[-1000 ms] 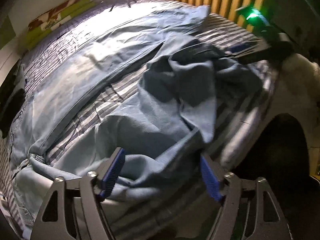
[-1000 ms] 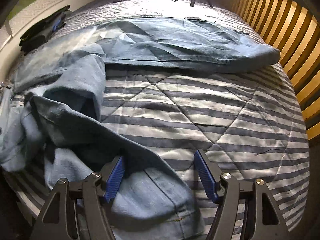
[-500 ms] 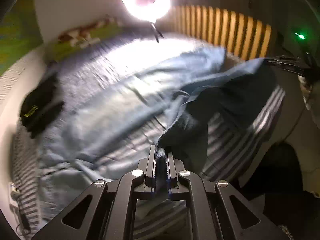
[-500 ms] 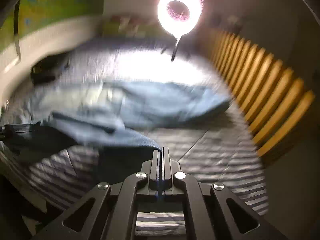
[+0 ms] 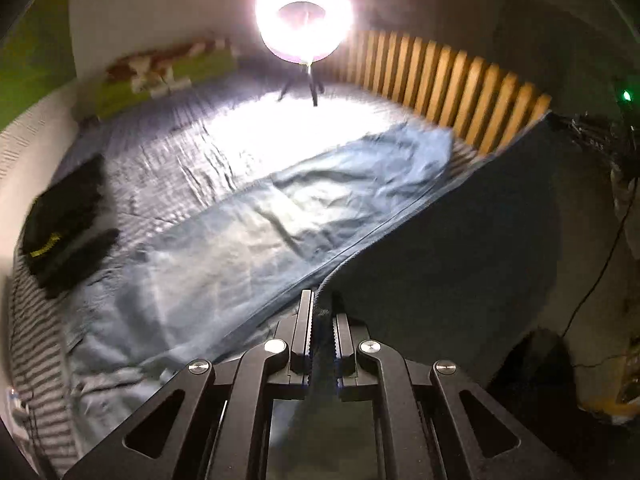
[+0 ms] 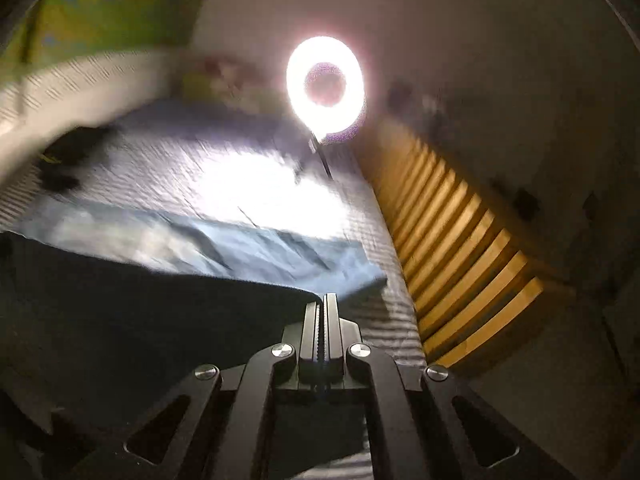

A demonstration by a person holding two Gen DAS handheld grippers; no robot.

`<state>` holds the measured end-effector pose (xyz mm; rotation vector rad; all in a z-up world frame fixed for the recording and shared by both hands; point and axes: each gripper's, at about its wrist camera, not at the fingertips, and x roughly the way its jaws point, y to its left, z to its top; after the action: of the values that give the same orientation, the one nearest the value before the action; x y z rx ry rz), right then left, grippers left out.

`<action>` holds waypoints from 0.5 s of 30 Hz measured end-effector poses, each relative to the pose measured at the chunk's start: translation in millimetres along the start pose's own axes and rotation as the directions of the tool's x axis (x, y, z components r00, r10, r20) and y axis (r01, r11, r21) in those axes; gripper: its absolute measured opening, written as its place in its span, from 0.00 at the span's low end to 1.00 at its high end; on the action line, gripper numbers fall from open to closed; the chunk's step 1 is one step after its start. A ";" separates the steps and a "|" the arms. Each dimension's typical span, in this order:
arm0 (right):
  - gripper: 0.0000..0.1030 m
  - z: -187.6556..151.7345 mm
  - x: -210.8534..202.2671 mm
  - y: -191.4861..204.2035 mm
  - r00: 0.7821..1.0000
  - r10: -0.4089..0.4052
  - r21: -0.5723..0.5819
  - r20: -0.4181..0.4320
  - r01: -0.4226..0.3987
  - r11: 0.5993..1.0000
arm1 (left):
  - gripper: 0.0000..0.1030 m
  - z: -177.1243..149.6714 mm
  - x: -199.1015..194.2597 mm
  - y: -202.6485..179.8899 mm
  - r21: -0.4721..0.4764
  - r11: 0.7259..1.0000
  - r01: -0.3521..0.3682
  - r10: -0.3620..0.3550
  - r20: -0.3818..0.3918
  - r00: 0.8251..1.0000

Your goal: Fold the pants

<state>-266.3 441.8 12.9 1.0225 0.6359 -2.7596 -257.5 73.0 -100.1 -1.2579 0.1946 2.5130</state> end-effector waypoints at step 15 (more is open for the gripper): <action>0.43 -93.5 188.2 -96.8 0.921 0.271 0.420 -0.281 -0.136 0.897 | 0.47 31.6 176.1 -9.1 -0.025 0.996 -0.091 0.085 -0.175 0.981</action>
<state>-379.7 573.7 -139.6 1.5620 -0.0177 -2.5953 -376.7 129.4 -221.4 -1.5145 0.2557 2.4881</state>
